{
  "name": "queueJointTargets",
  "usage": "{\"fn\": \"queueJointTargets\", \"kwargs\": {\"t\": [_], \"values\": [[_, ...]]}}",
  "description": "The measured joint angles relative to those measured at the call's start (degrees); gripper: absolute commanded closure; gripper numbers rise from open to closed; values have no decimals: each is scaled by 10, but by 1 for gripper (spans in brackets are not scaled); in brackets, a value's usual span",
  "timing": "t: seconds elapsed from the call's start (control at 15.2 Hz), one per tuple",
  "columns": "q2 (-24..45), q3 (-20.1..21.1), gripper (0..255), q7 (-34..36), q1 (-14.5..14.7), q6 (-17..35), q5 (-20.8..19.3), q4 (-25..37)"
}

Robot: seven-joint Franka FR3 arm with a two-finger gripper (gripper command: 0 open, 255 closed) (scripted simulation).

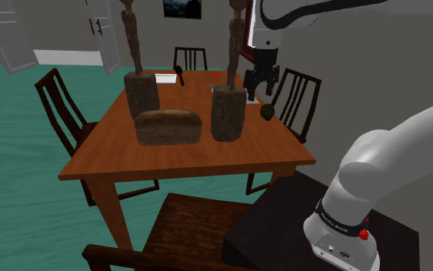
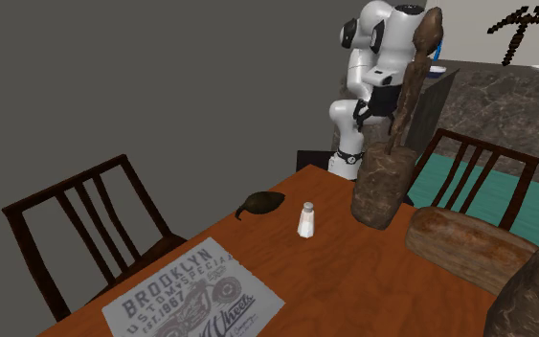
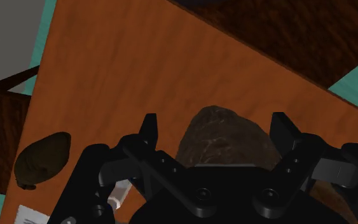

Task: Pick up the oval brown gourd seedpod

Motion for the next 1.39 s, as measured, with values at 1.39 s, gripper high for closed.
{"fn": "queueJointTargets", "kwargs": {"t": [1.39], "values": [[376,-75,0,98,-105,139,-104,208]]}}
